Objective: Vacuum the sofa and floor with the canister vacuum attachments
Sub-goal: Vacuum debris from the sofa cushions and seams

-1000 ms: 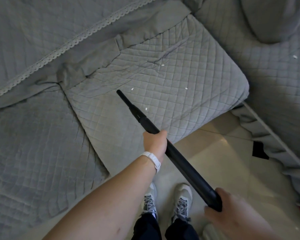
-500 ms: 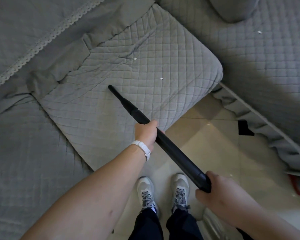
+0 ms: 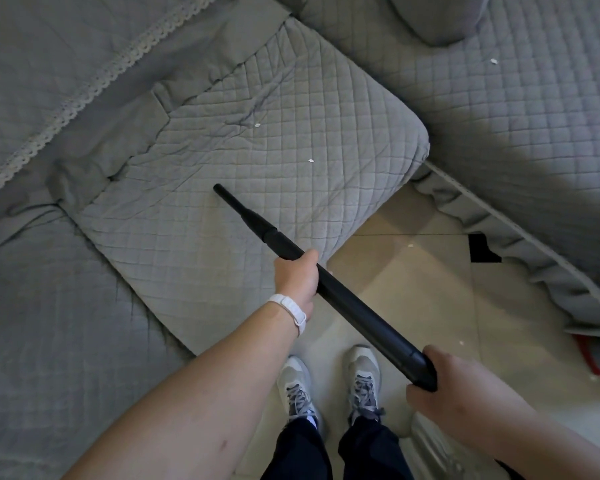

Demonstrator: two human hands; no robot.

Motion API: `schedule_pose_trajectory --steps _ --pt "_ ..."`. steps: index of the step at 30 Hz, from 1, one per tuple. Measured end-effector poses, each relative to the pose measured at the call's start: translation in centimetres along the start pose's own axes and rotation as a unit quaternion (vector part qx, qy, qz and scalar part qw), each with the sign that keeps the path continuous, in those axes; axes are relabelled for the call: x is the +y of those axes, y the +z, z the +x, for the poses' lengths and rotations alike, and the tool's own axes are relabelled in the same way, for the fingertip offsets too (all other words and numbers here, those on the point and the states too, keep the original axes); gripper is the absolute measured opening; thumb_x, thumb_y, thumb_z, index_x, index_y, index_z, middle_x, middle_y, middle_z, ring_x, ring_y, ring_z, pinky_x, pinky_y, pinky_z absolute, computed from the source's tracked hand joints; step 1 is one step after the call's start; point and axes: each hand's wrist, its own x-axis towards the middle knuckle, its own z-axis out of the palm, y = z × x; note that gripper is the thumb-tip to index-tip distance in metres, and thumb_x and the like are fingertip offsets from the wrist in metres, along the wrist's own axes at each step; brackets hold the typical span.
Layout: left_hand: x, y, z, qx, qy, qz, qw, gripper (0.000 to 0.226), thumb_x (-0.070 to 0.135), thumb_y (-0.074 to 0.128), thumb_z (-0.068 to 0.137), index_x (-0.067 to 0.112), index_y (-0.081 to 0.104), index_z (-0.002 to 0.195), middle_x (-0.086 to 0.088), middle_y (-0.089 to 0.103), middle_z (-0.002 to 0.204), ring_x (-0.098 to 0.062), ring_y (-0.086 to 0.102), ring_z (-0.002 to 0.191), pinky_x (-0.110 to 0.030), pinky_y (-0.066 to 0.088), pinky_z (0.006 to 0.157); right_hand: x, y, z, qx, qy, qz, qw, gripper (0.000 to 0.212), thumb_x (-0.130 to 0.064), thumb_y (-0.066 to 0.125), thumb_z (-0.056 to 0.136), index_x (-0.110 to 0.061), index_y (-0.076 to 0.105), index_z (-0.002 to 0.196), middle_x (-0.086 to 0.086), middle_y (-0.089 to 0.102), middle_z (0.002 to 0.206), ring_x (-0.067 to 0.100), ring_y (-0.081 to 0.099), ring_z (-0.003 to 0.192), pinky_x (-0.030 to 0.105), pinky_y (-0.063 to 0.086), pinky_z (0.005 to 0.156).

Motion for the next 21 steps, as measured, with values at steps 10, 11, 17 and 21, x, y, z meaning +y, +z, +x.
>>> schedule_pose_trajectory --steps 10,11,17,21 --pt "-5.6 2.9 -5.0 0.025 -0.023 -0.033 0.999 0.042 0.021 0.063 0.076 0.013 0.052 0.116 -0.006 0.067 0.100 -0.029 0.073 0.089 -0.047 0.060 0.086 5.7 -0.4 -4.1 0.025 0.019 -0.026 0.999 0.023 -0.043 0.060 0.083 -0.030 0.050 0.099 0.000 0.064 0.078 0.010 0.058 0.059 0.019 0.047 0.058" --pt "-6.1 3.5 -5.3 0.026 -0.024 -0.030 0.999 0.041 0.020 0.064 0.077 0.013 0.052 0.116 -0.007 0.068 0.101 -0.028 0.072 0.089 -0.045 0.060 0.084 6.3 -0.4 -4.3 0.029 0.023 -0.023 0.999 0.024 -0.043 0.061 0.083 -0.030 0.048 0.098 0.000 0.065 0.078 0.010 0.057 0.059 0.018 0.045 0.056" --pt "-8.2 6.1 -6.4 0.052 -0.015 0.041 0.998 0.041 0.016 0.065 0.084 0.011 0.049 0.121 -0.006 0.066 0.106 -0.019 0.064 0.084 -0.031 0.049 0.072 9.0 0.4 -5.3 0.042 0.036 -0.038 0.998 0.031 -0.049 0.058 0.084 -0.041 0.033 0.102 -0.007 0.058 0.073 0.004 0.055 0.060 0.014 0.035 0.047" --pt "-8.9 6.7 -6.4 0.063 -0.003 0.062 0.996 0.040 0.015 0.063 0.084 0.010 0.047 0.120 -0.004 0.063 0.099 -0.017 0.062 0.078 -0.029 0.047 0.065 9.5 1.2 -4.9 0.059 0.010 -0.035 0.998 0.021 -0.046 0.055 0.089 -0.036 0.043 0.102 -0.009 0.053 0.070 0.001 0.046 0.056 0.018 0.038 0.074"
